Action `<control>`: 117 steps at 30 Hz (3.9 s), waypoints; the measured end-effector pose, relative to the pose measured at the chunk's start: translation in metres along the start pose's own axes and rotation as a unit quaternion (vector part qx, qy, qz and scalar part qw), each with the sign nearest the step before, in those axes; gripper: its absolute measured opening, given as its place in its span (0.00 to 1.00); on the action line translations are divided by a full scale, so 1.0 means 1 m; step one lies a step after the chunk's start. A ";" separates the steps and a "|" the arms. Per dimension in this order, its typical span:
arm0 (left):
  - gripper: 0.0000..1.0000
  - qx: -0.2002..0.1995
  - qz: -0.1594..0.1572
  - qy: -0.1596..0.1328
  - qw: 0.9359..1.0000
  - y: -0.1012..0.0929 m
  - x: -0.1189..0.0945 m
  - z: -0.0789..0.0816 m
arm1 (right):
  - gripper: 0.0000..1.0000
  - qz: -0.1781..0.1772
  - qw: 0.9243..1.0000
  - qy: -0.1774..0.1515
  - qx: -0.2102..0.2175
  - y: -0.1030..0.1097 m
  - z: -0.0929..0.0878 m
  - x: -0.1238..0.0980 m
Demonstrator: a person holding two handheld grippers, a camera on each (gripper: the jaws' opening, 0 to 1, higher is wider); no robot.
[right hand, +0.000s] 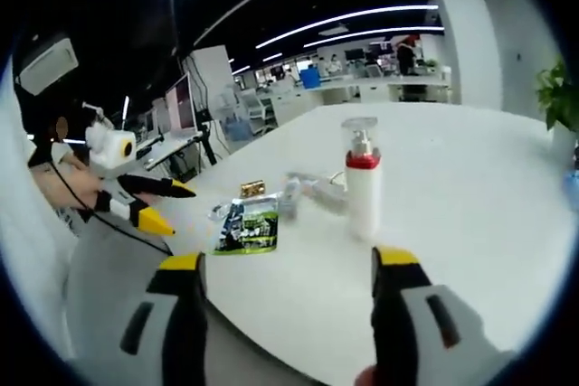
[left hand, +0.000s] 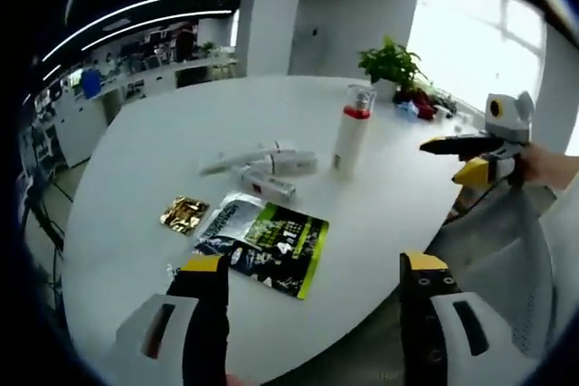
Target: Arrange the skincare products in the storage area until every visible bottle or jar stands upright without overlapping.
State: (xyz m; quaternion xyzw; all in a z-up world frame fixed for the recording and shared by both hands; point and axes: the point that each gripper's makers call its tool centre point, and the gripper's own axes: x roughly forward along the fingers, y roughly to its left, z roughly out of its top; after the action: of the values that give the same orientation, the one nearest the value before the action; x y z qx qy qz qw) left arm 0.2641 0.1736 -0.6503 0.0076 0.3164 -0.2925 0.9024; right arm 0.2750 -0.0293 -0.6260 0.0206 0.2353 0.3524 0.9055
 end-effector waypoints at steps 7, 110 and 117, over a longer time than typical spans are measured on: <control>0.84 -0.009 0.011 -0.020 1.000 0.002 -0.013 0.003 | 0.85 -0.002 0.999 -0.031 0.022 0.010 0.014 -0.007; 0.90 -0.024 0.093 -0.045 0.994 0.029 -0.034 -0.001 | 0.82 0.091 0.974 0.070 -0.193 0.015 0.138 0.188; 0.89 -0.031 0.089 -0.051 0.994 0.028 -0.034 0.000 | 0.77 0.074 0.973 0.100 -0.195 0.002 0.146 0.208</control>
State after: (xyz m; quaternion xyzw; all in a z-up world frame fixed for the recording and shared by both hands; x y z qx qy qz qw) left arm 0.2581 0.2143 -0.6356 -0.0072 0.2771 -0.2008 0.9396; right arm 0.4716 0.1258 -0.5820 -0.1750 0.2493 0.4575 0.8354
